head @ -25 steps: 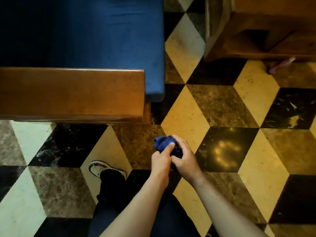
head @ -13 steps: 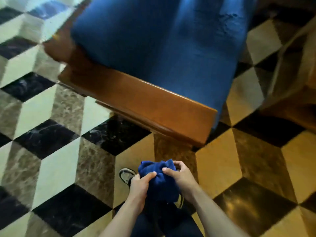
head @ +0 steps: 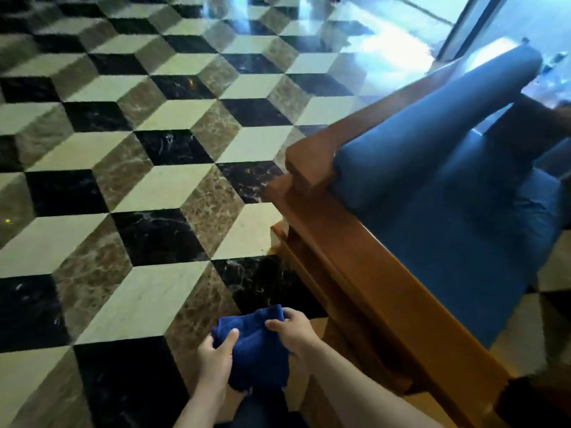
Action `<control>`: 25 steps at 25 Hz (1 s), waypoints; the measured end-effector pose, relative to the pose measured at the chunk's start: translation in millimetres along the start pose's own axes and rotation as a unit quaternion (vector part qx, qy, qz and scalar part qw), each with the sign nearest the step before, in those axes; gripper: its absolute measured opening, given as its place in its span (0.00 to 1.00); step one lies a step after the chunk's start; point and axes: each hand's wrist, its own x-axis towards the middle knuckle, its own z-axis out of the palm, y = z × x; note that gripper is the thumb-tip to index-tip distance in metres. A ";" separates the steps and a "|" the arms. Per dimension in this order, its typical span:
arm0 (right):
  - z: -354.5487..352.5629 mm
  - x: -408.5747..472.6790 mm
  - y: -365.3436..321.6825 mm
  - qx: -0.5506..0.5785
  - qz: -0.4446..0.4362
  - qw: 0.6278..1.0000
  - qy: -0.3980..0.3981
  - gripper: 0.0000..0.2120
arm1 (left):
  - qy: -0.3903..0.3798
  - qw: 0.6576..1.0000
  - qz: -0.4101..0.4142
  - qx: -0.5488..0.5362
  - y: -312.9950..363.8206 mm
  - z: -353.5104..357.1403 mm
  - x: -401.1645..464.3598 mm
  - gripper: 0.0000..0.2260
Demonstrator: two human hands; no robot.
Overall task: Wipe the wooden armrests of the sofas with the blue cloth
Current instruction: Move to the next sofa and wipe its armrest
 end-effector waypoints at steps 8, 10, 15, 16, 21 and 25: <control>90.2 90.5 -161.6 -0.190 -0.146 0.970 0.046 0.09 | 0.013 0.999 -0.002 -0.037 144.7 -42.4 101.9 0.10; 99.3 122.3 -200.8 -0.174 -0.186 0.966 0.052 0.07 | 0.006 0.999 0.023 -0.041 186.1 -36.1 136.1 0.06; 110.3 227.6 -304.7 -0.009 -0.159 0.987 0.025 0.08 | -0.016 0.998 0.057 -0.032 299.7 -0.7 236.4 0.15; 110.4 252.4 -326.8 0.019 -0.131 0.991 0.031 0.08 | -0.013 0.998 0.051 -0.018 323.1 10.2 262.3 0.12; 84.5 351.6 -453.5 0.213 -0.063 0.974 -0.041 0.16 | -0.052 0.995 -0.080 -0.005 452.4 79.1 371.1 0.11; 27.3 404.4 -532.9 0.294 -0.074 0.953 -0.008 0.18 | -0.139 0.984 -0.099 0.050 545.9 151.5 420.3 0.08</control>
